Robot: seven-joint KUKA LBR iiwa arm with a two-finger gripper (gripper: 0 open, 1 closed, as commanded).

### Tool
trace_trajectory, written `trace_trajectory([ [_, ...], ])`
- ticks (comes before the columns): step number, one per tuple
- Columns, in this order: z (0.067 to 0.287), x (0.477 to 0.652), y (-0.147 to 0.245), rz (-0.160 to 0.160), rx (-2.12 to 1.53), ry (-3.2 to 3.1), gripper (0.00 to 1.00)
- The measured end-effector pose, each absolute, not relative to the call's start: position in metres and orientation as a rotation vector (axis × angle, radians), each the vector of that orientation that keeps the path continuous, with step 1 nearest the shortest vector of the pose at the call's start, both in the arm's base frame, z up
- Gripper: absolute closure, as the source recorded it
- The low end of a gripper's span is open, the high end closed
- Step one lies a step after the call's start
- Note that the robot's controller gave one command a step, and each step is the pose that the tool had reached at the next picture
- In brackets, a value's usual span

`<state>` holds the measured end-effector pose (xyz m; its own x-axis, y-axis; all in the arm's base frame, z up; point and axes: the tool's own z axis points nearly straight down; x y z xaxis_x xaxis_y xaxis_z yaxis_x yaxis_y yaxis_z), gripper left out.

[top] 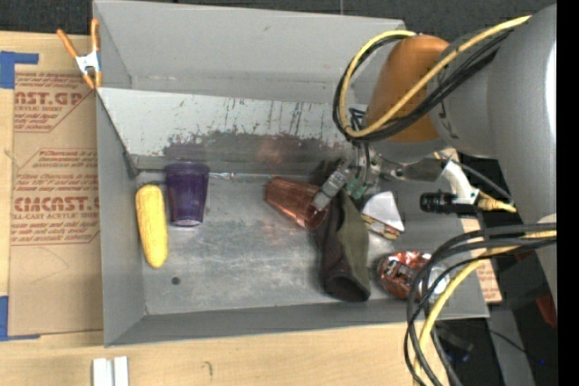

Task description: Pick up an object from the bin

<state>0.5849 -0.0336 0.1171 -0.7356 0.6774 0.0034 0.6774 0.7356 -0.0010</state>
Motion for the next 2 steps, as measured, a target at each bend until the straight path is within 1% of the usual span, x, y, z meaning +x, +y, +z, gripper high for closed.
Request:
trace_trajectory([
  [1, 0.1279, 0.5865, -0.033, -0.003, -1.14, -2.93, 1.0],
  [2, 0.1334, 0.5856, -0.0327, -0.002, -1.14, -2.929, 1.0],
])
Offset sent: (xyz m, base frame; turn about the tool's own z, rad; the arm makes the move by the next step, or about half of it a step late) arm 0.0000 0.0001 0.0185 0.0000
